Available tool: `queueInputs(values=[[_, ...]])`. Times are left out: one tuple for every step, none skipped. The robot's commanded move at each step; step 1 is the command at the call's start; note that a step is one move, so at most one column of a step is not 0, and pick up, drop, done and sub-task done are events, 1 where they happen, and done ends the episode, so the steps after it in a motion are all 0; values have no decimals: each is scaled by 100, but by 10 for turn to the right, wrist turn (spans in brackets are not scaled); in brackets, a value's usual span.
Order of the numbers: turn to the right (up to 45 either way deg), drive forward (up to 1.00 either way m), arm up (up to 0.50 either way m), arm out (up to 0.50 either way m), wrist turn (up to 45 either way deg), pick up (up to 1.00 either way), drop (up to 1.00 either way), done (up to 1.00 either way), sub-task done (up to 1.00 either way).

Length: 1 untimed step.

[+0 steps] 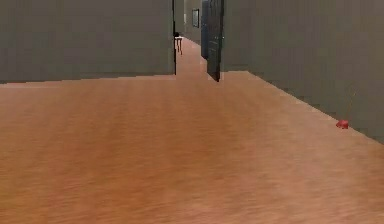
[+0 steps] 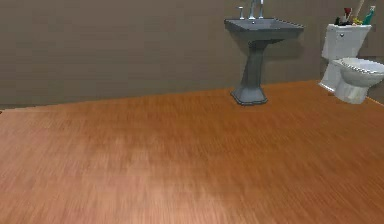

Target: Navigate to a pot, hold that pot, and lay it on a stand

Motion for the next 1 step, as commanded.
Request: queueInputs(values=[[0, 100, 0, 0, 0, 0, 0, 0, 0]])
